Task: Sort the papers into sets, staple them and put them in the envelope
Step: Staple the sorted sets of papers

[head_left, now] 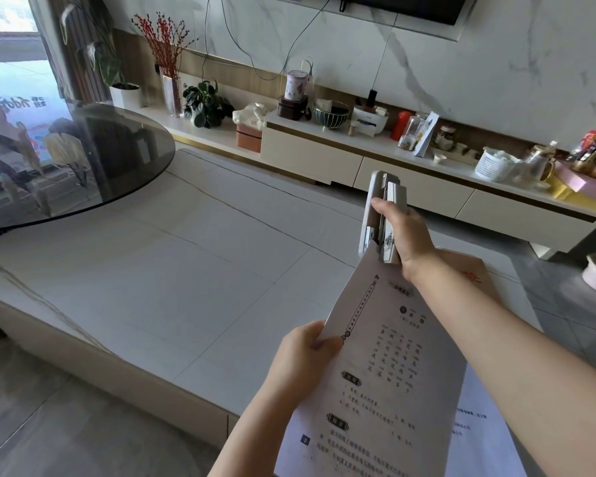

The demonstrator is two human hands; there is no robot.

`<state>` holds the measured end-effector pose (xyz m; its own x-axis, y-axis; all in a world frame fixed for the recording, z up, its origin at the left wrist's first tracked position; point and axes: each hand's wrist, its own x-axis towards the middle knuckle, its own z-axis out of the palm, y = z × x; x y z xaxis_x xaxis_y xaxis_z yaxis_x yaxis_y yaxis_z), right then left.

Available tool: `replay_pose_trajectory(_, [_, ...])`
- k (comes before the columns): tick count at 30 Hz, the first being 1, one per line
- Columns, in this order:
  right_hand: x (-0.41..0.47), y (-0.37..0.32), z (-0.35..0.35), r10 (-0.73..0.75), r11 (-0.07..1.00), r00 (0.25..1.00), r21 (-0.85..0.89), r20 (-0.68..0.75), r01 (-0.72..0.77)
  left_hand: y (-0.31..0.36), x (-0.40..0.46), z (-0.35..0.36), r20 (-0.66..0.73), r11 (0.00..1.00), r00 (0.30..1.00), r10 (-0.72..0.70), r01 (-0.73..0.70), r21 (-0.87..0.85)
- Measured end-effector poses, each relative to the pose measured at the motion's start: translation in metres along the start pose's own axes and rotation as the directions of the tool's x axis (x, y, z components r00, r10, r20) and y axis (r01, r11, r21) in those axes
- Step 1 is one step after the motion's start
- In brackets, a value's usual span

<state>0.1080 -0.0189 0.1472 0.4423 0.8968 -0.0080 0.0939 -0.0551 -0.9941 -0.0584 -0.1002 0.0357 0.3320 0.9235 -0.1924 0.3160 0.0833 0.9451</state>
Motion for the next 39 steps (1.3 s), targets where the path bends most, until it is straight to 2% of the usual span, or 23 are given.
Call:
replay_pose_trajectory(7, [-0.001,0.0,0.004,-0.044,0.999,0.998,-0.026,-0.044,0.043,0.001,-0.001,-0.002,0.027,1.0,1.0,0.003,-0.002,-0.02])
replay_pose_trajectory(19, [0.0,0.0,0.0,0.033,0.997,0.999,0.07,0.005,-0.033,0.003,-0.005,-0.004,0.024,0.998,0.999,-0.038,0.039,-0.052])
replay_pose_trajectory(30, [-0.002,0.004,0.006,-0.054,0.997,0.998,0.054,-0.042,0.056,0.002,-0.003,-0.005,0.044,0.999,0.999,-0.031,0.033,-0.033])
replay_pose_trajectory(36, [-0.011,0.003,0.008,-0.124,0.992,0.991,-0.025,-0.046,0.123,0.001,0.001,-0.013,0.17,0.992,0.985,-0.019,0.04,-0.119])
replay_pose_trajectory(37, [-0.016,0.004,0.009,-0.138,0.99,0.99,-0.043,-0.025,0.137,0.003,0.001,-0.014,0.146,0.991,0.989,0.009,0.011,-0.133])
replay_pose_trajectory(39, [-0.027,0.01,0.013,-0.167,0.982,0.986,-0.086,-0.003,0.166,0.011,0.002,-0.013,0.012,0.984,0.994,0.107,-0.104,-0.144])
